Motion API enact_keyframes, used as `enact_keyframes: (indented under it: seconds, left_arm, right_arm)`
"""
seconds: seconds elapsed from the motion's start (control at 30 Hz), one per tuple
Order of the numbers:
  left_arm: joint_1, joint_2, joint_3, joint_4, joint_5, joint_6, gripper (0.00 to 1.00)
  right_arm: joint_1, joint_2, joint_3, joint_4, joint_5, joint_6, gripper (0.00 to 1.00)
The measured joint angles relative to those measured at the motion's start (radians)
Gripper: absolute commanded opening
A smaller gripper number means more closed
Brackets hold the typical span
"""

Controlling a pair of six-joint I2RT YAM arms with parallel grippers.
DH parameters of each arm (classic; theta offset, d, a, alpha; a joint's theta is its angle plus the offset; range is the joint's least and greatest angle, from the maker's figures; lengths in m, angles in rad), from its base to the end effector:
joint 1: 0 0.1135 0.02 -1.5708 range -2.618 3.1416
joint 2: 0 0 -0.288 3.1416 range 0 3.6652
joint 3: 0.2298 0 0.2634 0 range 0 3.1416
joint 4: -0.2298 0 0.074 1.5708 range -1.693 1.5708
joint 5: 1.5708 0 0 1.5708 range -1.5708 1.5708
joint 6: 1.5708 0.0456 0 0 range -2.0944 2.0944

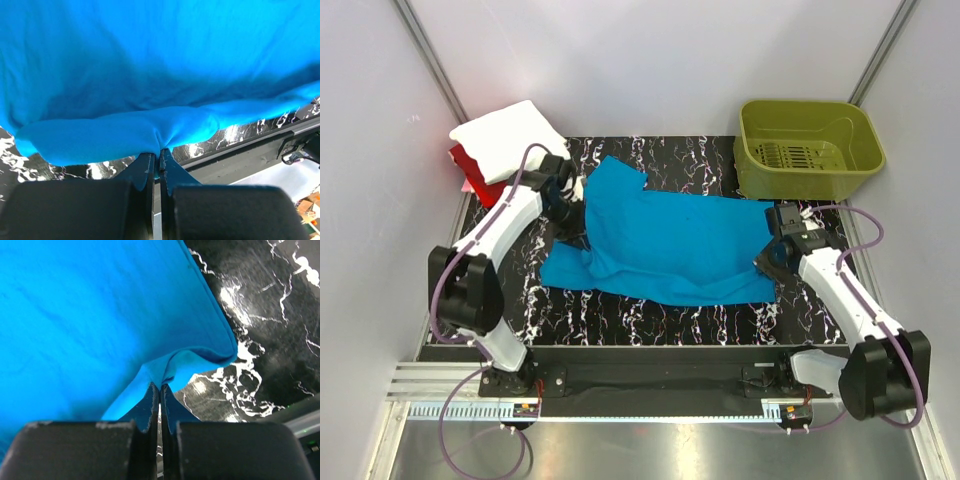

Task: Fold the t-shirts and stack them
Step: Fold the tshirt

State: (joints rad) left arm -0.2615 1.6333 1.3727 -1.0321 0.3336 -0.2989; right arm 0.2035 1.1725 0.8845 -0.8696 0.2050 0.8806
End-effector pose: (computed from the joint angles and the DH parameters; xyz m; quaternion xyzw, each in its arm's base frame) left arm 0.3182 -0.1006 0.2802 0.0048 0.9769 -0.1958 0.0859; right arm 0.2163 0.0351 0.2550 0.3432 0.9114 0.0195 0.2265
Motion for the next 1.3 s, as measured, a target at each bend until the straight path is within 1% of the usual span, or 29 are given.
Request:
enact_keyframes:
  seconds: [0.3, 0.5, 0.67, 1.07, 1.2, 1.23, 1.3]
  left_arm:
    - [0.009, 0.105, 0.094, -0.034, -0.023, 0.041, 0.00]
    - [0.014, 0.146, 0.114, -0.043, -0.043, 0.060, 0.00]
    - [0.021, 0.180, 0.142, -0.051, -0.064, 0.072, 0.00]
    - [0.053, 0.210, 0.149, -0.052, -0.095, 0.085, 0.00]
    - [0.058, 0.237, 0.159, -0.055, -0.096, 0.086, 0.00]
    - [0.058, 0.249, 0.166, -0.056, -0.097, 0.086, 0.00]
    - [0.060, 0.268, 0.180, -0.058, -0.099, 0.086, 0.00]
  right_arm:
    - [-0.083, 0.058, 0.010, 0.043, -0.013, -0.040, 0.00]
    - [-0.138, 0.060, 0.004, 0.050, -0.021, -0.058, 0.00]
    - [-0.183, 0.061, -0.035, 0.067, -0.054, -0.069, 0.00]
    - [-0.193, 0.162, -0.054, 0.121, -0.122, -0.083, 0.00]
    - [-0.196, 0.204, -0.040, 0.131, -0.122, -0.088, 0.02]
    - [-0.201, 0.220, -0.031, 0.135, -0.126, -0.090, 0.06]
    - [-0.214, 0.252, -0.006, 0.142, -0.129, -0.093, 0.15]
